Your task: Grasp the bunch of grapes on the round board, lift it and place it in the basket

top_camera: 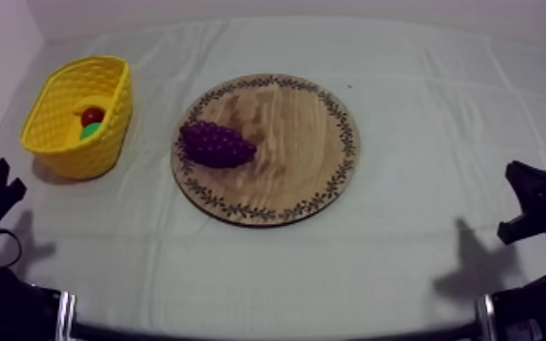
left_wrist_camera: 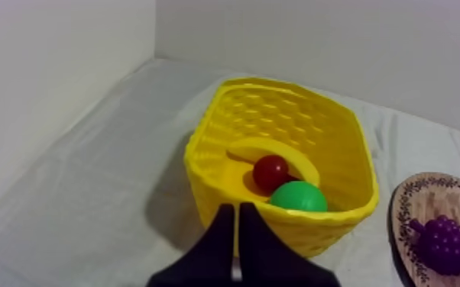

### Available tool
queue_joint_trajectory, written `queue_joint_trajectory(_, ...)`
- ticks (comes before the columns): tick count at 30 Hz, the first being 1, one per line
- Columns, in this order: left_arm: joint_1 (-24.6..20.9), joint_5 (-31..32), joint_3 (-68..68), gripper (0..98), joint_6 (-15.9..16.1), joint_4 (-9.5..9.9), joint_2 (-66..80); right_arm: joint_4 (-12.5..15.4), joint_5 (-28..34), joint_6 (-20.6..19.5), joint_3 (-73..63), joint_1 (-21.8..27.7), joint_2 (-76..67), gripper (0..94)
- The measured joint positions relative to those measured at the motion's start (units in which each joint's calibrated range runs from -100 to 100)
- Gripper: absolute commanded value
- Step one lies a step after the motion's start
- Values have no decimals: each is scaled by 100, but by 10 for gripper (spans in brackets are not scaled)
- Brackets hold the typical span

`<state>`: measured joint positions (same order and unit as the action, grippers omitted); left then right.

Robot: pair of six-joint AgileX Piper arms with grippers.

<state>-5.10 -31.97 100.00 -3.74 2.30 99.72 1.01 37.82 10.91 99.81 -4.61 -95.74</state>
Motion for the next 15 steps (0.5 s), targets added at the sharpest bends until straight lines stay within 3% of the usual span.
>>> queue_joint_trajectory(15, -14, -60, 0, 0, 19, 0, 7, 0, 0, 0, 0, 0, 0, 4)
